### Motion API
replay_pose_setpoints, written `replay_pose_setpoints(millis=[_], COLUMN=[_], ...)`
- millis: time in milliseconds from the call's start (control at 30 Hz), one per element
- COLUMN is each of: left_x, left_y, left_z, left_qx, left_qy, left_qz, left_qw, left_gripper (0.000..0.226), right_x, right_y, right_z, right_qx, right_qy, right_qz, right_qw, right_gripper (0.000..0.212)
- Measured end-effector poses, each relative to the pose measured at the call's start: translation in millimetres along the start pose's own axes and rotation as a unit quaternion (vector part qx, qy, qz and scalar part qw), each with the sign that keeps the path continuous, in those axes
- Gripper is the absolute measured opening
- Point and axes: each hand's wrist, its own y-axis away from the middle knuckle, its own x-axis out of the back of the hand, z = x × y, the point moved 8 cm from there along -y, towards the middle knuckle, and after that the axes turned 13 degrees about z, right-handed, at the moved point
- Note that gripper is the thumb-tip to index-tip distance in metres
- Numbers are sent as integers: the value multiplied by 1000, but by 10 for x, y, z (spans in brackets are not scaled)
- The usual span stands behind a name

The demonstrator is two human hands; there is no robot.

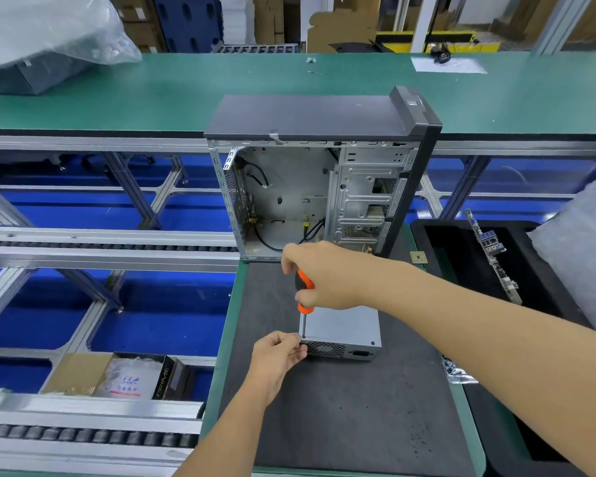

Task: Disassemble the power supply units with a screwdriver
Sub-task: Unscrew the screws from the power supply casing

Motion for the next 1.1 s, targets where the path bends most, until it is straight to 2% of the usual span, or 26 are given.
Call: replay_pose_setpoints(millis=[67, 133, 200, 233, 333, 400, 533, 600, 667, 767, 800, 900, 1000, 1100], left_x=[5, 5, 2, 3, -2, -4, 0, -2, -8, -16, -15, -3, 1, -4], left_y=[-4, -10, -15, -17, -29, -28, -13, -2, 9, 21, 21, 15, 6, 11], left_z=[-2, -2, -5, -4, -14, -11, -10, -2, 4, 15, 18, 15, 12, 15], left_qx=[0, 0, 0, 0, 2, 1, -1, -2, -2, -5, -5, -5, -3, -4], left_qy=[-4, -3, 1, 1, 1, 1, 0, 3, 4, 4, 3, -5, -5, -5], left_qz=[1, 0, -1, 0, -2, -1, 0, 1, 1, 3, 4, 11, 12, 8], left_qw=[1000, 1000, 1000, 1000, 1000, 1000, 1000, 1000, 1000, 1000, 1000, 1000, 1000, 1000], left_gripper=[19, 19, 18, 18, 19, 18, 20, 21, 22, 24, 24, 23, 22, 22], right_x=[-21, -13, 52, 79, 46, 16, 50, 52, 10, -13, -6, 22, 29, -12], right_y=[5, 14, -3, -4, 31, 52, 35, 31, 45, 54, 58, 56, 69, 76], right_z=[23, 72, -10, -44, 0, 7, 93, 72, 33, 47, 62, 25, 37, 57], right_qx=[-31, -69, -25, -12, -35, -40, -70, -50, -32, -46, -55, -15, -32, -48], right_qy=[-6, 74, 205, 221, 123, 89, 176, 181, 129, 85, 108, 217, 121, 31], right_qz=[-2, -5, 8, 16, 9, -4, 23, 39, 28, 3, 2, 5, 21, 9], right_qw=[999, 995, 978, 975, 992, 995, 982, 981, 991, 995, 993, 976, 992, 998], right_gripper=[46, 58, 44, 37, 29, 37, 62, 47, 35, 50, 52, 38, 31, 40])
